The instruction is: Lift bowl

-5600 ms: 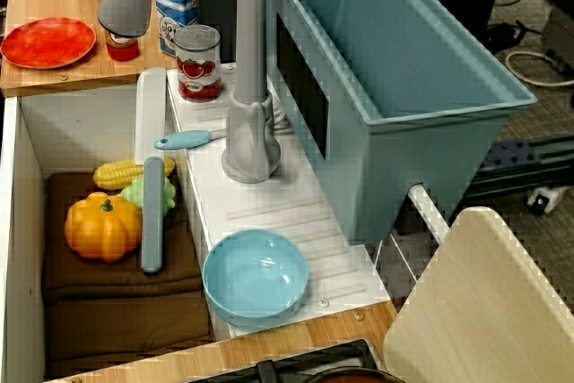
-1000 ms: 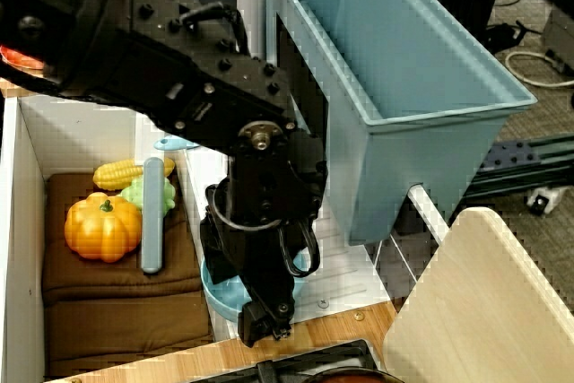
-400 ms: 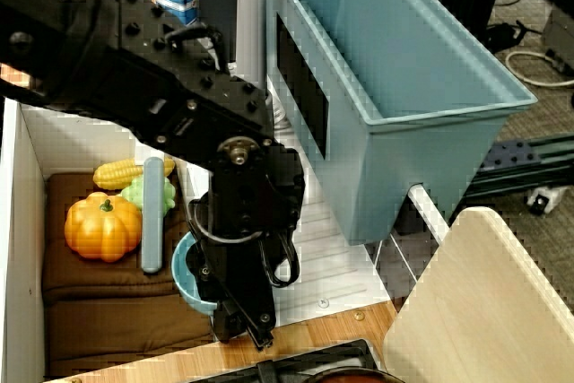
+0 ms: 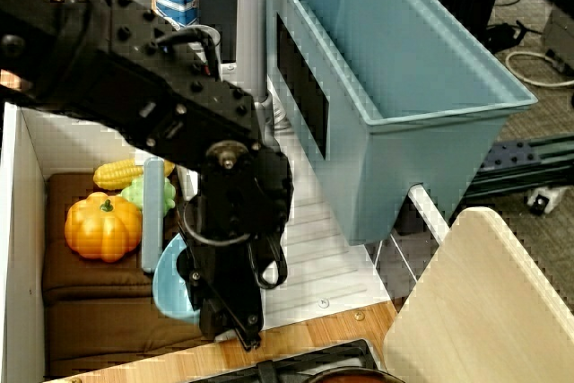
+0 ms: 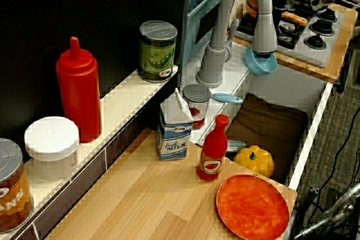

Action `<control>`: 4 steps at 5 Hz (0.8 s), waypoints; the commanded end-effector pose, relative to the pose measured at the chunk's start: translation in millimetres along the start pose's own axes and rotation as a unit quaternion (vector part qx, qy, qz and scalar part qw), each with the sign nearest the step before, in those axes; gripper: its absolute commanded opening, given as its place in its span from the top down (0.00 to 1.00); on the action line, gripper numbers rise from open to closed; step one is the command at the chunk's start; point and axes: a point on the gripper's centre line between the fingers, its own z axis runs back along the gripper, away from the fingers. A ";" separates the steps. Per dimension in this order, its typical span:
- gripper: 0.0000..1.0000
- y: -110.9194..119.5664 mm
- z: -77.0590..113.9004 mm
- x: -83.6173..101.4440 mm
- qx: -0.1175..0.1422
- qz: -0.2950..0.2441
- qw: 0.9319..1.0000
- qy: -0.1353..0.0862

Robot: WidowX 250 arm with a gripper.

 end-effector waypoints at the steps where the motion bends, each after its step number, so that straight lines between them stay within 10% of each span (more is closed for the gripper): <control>1: 1.00 7.9 56.0 -4.6 -0.028 0.006 0.999 -0.030; 4: 1.00 26.9 124.9 -35.0 -0.079 -0.003 0.996 -0.030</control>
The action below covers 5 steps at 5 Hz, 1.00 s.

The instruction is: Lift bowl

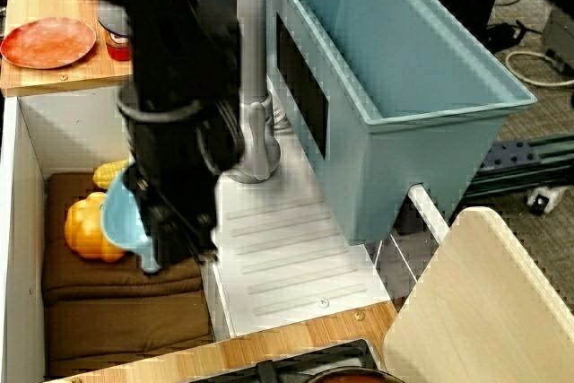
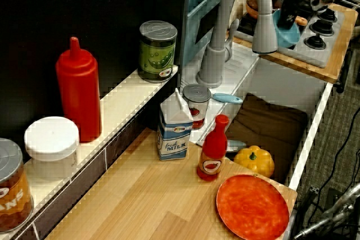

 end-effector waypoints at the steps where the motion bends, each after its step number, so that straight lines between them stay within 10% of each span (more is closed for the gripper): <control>1: 1.00 12.6 83.4 -31.2 -0.049 -0.014 0.998 -0.041; 5: 1.00 20.9 159.6 -105.0 -0.106 -0.056 0.991 -0.056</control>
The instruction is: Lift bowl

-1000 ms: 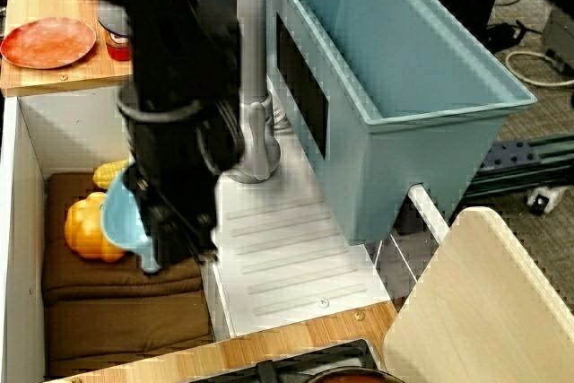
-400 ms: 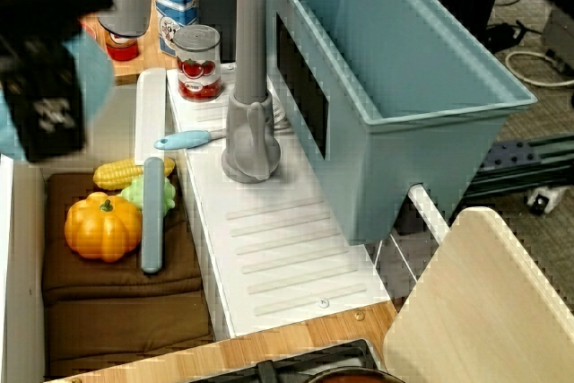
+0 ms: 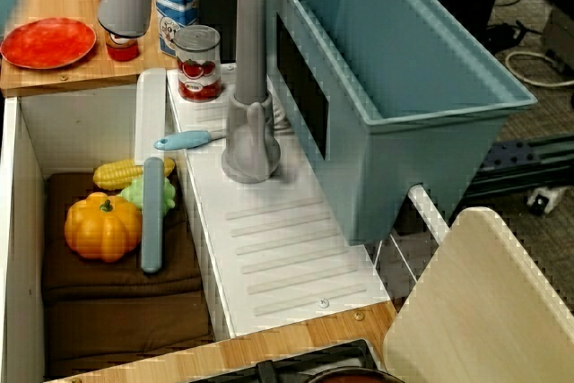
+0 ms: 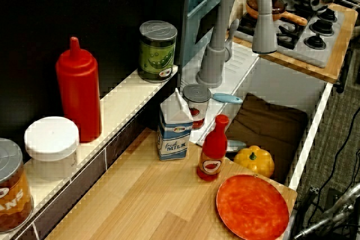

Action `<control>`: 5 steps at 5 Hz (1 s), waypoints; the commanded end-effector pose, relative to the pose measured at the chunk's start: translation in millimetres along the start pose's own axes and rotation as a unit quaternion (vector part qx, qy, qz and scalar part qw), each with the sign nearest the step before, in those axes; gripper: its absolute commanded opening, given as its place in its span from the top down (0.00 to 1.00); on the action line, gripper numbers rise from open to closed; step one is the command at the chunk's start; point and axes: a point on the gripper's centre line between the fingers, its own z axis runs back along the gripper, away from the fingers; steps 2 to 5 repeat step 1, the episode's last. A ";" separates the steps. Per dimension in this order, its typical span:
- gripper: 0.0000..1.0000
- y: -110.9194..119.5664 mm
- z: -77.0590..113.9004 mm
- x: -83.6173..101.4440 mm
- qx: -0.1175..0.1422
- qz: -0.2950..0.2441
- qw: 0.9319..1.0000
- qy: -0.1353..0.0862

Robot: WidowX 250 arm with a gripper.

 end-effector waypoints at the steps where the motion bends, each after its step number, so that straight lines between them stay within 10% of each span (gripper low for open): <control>1: 1.00 -0.8 33.0 -29.2 -0.022 -0.022 0.999 -0.024; 5: 1.00 -0.8 33.0 -29.2 -0.022 -0.022 0.999 -0.024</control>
